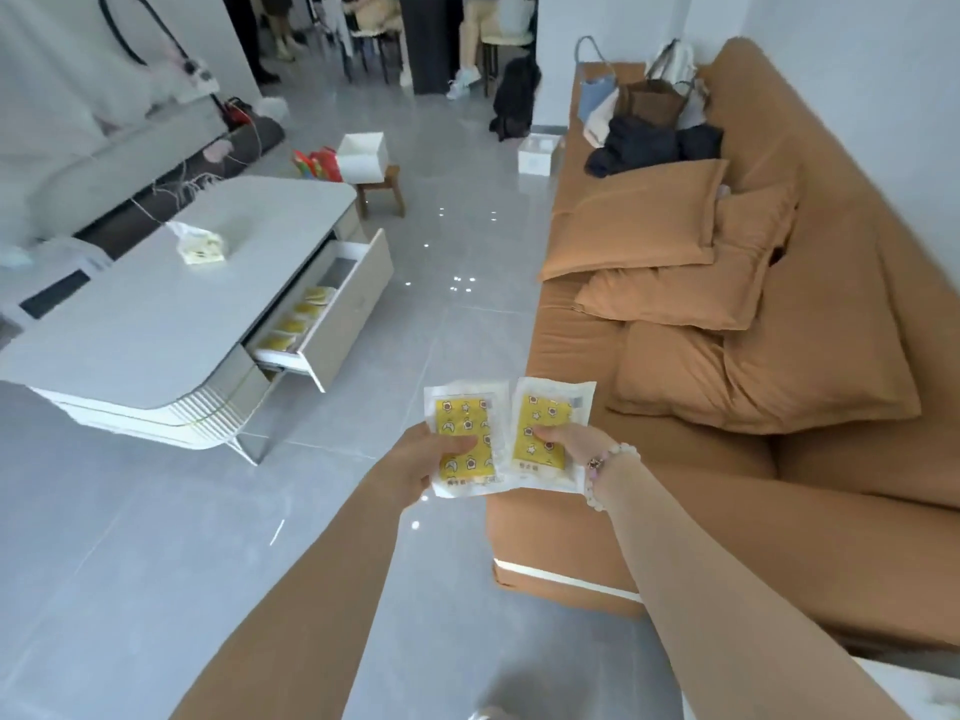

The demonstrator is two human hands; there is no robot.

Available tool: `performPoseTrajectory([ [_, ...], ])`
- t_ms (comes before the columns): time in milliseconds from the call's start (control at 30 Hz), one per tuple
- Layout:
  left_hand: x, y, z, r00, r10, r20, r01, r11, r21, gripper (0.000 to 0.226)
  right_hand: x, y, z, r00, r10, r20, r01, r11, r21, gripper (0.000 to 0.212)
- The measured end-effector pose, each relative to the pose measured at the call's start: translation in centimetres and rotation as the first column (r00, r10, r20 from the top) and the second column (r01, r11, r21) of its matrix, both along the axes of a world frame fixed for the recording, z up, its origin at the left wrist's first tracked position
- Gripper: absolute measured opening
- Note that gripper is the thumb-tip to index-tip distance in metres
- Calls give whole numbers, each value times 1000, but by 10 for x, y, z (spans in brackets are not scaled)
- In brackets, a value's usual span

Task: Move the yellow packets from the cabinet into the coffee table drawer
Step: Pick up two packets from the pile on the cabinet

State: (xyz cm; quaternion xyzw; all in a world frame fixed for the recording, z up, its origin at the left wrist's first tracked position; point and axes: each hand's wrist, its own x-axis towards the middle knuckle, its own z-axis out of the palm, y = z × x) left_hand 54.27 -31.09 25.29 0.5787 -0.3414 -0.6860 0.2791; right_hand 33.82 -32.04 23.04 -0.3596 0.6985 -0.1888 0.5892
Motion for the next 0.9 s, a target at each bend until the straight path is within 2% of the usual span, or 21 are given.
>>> performPoseTrajectory([
  [133,67,-19,-1,993,115,4,-115,993,-19,25,70,-45,-5,992,121,22,-121,993,6,56],
  [300,130,-29,-14,974,228,-13,-228,974,8,22,133,-70,-15,987,156,42,-158,986,59,46],
  [500,185,-60,-27,948,317,-29,-316,948,35,26,192,-118,-22,972,236,7,-236,968,87,51],
  [700,245,-130,-32,904,427,-13,-427,904,38,30,255,-203,-16,957,290,-12,-289,955,71,47],
  [900,308,-195,-30,861,509,-11,-507,858,77,33,319,-279,-9,942,331,50,-334,938,97,42],
])
